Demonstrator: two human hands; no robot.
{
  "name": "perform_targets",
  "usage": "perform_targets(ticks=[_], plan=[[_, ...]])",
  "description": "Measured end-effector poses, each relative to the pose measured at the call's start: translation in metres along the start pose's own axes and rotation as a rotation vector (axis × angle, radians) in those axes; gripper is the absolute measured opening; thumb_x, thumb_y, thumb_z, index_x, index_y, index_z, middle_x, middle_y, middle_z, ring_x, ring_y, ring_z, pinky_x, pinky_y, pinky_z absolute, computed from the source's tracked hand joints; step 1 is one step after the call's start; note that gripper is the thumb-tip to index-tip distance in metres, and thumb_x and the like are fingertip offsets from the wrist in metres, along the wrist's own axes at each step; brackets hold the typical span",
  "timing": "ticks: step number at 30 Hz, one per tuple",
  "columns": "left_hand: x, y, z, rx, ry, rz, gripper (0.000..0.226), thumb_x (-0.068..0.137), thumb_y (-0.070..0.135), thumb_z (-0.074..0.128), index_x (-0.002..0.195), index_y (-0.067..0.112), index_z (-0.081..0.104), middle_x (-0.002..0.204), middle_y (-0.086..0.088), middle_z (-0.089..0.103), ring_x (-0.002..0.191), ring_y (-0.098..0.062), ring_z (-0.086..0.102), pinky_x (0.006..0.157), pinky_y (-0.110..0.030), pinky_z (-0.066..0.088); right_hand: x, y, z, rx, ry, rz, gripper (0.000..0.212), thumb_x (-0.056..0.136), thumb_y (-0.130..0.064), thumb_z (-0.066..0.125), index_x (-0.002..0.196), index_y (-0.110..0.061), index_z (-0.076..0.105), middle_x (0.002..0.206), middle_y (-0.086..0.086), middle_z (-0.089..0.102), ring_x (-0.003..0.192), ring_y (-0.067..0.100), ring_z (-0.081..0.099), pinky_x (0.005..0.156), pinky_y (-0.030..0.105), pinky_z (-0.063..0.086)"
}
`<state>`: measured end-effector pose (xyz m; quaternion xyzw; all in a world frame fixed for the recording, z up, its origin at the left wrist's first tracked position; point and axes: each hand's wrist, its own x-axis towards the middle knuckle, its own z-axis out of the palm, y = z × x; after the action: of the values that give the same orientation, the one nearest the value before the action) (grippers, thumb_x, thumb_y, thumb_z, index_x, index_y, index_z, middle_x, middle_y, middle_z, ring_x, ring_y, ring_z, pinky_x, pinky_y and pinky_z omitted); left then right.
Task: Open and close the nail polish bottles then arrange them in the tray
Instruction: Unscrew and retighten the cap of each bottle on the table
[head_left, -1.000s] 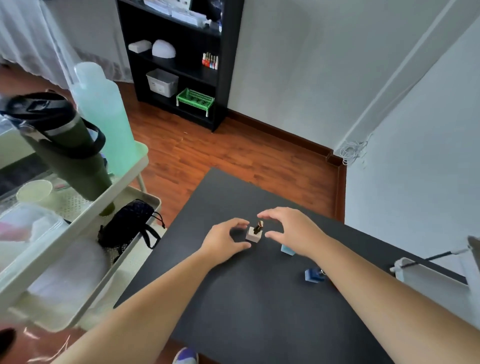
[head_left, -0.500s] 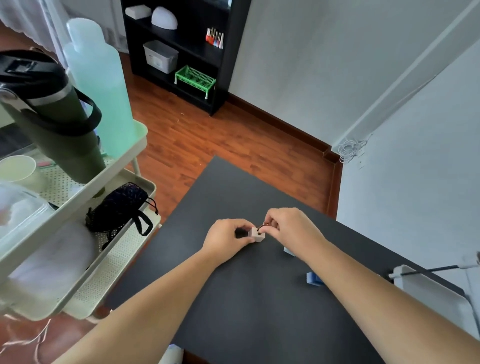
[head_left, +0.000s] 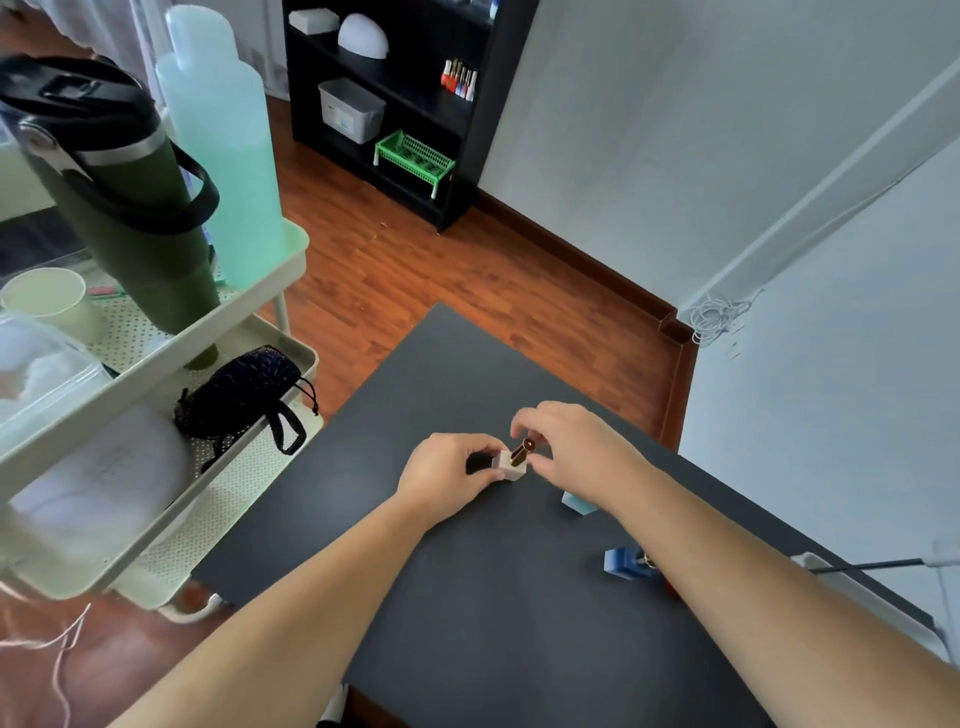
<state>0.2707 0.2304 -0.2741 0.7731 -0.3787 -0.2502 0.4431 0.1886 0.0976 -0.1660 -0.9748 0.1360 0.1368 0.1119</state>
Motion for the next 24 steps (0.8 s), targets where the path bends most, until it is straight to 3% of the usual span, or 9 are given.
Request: perform_targets(ticks=[2,5,7,9,11,15,20,24], plan=[[-0.0007,0.0005,0.0009,0.0,0.014,-0.012,0.017,0.079,0.023,0.071,0.092,0.034,0.071,0.086,0.017,0.071,0.079,-0.002,0.061,0.07,-0.022,0.048,0.0033,0.0009,0.0007,-0.018,0.0,0.019,0.009,0.084,-0.021,0.061,0.093,-0.02,0.061,0.089,0.001,0.064,0.086,0.023,0.06,0.075,0.037,0.05],[-0.0012,-0.0002,0.0025,0.005,0.02,-0.018,0.016,0.079,0.024,0.071,0.091,0.035,0.071,0.086,0.017,0.071,0.079,-0.003,0.061,0.07,-0.023,0.049,0.0077,-0.0013,0.0005,-0.094,-0.014,0.112,0.028,0.082,-0.041,0.064,0.093,-0.015,0.061,0.088,0.007,0.068,0.082,0.025,0.062,0.072,0.036,0.052],[-0.0016,-0.0008,0.0032,0.014,0.026,-0.011,0.015,0.079,0.027,0.071,0.092,0.035,0.071,0.087,0.017,0.071,0.078,-0.003,0.061,0.069,-0.021,0.047,0.0055,-0.001,-0.0006,-0.075,-0.025,0.112,0.039,0.079,-0.048,0.065,0.102,-0.019,0.056,0.091,0.003,0.065,0.083,0.023,0.062,0.073,0.037,0.053],[-0.0017,-0.0019,0.0037,0.02,0.037,-0.005,0.016,0.079,0.028,0.072,0.094,0.035,0.071,0.087,0.017,0.071,0.077,-0.002,0.061,0.066,-0.016,0.043,0.0033,0.0001,-0.0008,-0.012,-0.053,0.035,0.032,0.08,-0.034,0.067,0.107,-0.023,0.053,0.097,-0.001,0.061,0.089,0.02,0.06,0.078,0.037,0.052],[-0.0018,-0.0022,0.0042,0.026,0.043,-0.004,0.017,0.079,0.027,0.072,0.093,0.035,0.07,0.086,0.018,0.071,0.075,0.0,0.059,0.064,-0.013,0.039,0.0046,0.0011,-0.0003,-0.029,-0.059,-0.006,0.015,0.085,-0.024,0.062,0.099,-0.02,0.059,0.095,0.001,0.064,0.09,0.023,0.061,0.078,0.039,0.051],[-0.001,-0.0025,0.0046,0.036,0.03,0.012,0.016,0.08,0.026,0.07,0.093,0.035,0.07,0.087,0.018,0.072,0.079,-0.001,0.061,0.069,-0.02,0.047,0.0055,0.0005,0.0011,-0.075,-0.034,0.062,0.031,0.085,-0.044,0.059,0.099,-0.017,0.058,0.088,0.005,0.065,0.082,0.024,0.061,0.072,0.038,0.052],[-0.0015,-0.0027,0.0051,0.042,0.043,0.014,0.017,0.079,0.026,0.071,0.094,0.035,0.071,0.088,0.018,0.072,0.082,-0.001,0.062,0.072,-0.021,0.049,0.0029,0.0061,-0.0026,-0.004,-0.02,-0.035,0.016,0.084,-0.022,0.064,0.1,-0.019,0.064,0.084,-0.004,0.061,0.084,0.019,0.059,0.077,0.036,0.05],[-0.002,-0.0021,0.0053,0.044,0.05,0.004,0.017,0.079,0.027,0.072,0.093,0.035,0.071,0.087,0.018,0.072,0.074,0.001,0.059,0.065,-0.017,0.043,0.0017,0.0045,0.0006,-0.041,0.042,-0.072,0.019,0.086,-0.031,0.061,0.096,-0.015,0.065,0.084,-0.002,0.065,0.079,0.016,0.058,0.071,0.028,0.045]])
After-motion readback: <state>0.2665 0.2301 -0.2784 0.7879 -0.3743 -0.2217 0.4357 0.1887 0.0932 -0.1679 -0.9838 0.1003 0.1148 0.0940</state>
